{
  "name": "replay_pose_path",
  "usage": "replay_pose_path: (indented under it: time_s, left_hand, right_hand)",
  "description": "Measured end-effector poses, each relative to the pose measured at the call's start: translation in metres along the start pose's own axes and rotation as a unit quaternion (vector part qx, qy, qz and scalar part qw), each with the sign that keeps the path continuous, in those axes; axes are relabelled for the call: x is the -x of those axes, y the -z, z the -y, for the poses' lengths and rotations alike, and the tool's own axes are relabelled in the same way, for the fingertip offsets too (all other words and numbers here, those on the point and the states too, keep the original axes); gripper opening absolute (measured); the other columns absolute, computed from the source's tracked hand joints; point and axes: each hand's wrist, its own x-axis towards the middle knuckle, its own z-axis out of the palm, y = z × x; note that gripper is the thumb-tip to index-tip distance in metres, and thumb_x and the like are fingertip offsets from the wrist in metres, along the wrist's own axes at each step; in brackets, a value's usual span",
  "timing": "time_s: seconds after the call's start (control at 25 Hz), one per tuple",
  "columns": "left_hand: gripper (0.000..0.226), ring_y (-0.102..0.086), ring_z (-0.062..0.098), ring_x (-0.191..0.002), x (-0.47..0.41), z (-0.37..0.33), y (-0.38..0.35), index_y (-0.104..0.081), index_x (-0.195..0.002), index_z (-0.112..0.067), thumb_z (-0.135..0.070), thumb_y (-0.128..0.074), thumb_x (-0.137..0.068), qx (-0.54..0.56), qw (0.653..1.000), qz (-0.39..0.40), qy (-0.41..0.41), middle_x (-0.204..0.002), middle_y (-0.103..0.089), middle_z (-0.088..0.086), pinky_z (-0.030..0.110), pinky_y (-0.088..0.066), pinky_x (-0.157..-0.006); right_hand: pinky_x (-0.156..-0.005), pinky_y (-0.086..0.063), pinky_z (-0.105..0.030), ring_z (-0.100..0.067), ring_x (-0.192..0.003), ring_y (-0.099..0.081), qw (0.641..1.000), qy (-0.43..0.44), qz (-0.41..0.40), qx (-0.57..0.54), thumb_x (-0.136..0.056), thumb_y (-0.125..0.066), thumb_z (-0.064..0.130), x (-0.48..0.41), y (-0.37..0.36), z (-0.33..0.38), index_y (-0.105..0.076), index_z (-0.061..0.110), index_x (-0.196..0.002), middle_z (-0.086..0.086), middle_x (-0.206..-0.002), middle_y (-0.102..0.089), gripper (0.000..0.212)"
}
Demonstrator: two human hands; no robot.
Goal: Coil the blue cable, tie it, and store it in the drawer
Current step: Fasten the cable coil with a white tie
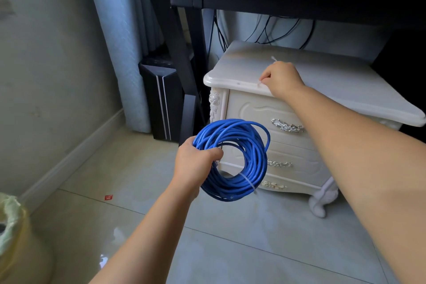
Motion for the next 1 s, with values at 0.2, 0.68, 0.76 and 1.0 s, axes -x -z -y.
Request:
replay_pose_path:
  time_s: [0.2, 0.68, 0.76, 1.0]
  left_hand:
    - [0.018, -0.053, 0.014, -0.050, 0.006, -0.001, -0.005, -0.060, -0.085, -0.010, -0.001, -0.066, -0.071, 0.019, 1.000, -0.002, 0.014, -0.063, -0.057, 0.004, 0.024, -0.044, -0.048]
    - [0.009, -0.054, 0.018, -0.056, 0.062, -0.014, -0.029, -0.061, -0.075, -0.012, -0.006, -0.067, -0.075, 0.047, 0.999, 0.006, 0.003, -0.063, -0.057, 0.004, 0.027, -0.043, -0.053]
    - [0.009, -0.055, 0.018, -0.056, 0.075, -0.016, -0.032, -0.061, -0.075, -0.011, -0.005, -0.068, -0.074, 0.049, 0.999, 0.020, -0.007, -0.063, -0.058, 0.005, 0.027, -0.044, -0.053]
    - [0.007, -0.058, 0.021, -0.063, 0.111, -0.020, -0.049, -0.064, -0.073, -0.008, -0.004, -0.070, -0.074, 0.110, 0.991, 0.072, 0.032, -0.067, -0.062, 0.007, 0.030, -0.046, -0.062]
  right_hand:
    - [-0.097, -0.045, -0.037, -0.027, -0.101, -0.060, 0.989, 0.018, -0.081, -0.126, -0.090, -0.055, 0.005, 0.042, 0.013, 0.003, -0.067, 0.004, -0.094, -0.016, -0.109, -0.066, 0.013]
    - [-0.047, -0.044, -0.020, -0.015, -0.053, -0.061, 0.775, -0.002, -0.009, -0.632, -0.092, -0.058, 0.021, 0.250, 0.125, 0.024, -0.057, 0.018, -0.093, -0.003, -0.072, -0.070, 0.003]
    - [-0.047, -0.045, -0.019, -0.014, -0.051, -0.060, 0.787, -0.031, 0.014, -0.616, -0.095, -0.056, 0.017, 0.265, 0.121, 0.019, -0.056, 0.017, -0.093, -0.004, -0.070, -0.069, 0.002]
    - [-0.052, -0.049, -0.022, -0.016, -0.054, -0.063, 0.819, -0.059, 0.021, -0.570, -0.098, -0.054, 0.015, 0.303, 0.109, 0.003, -0.056, 0.016, -0.094, -0.003, -0.069, -0.068, 0.004]
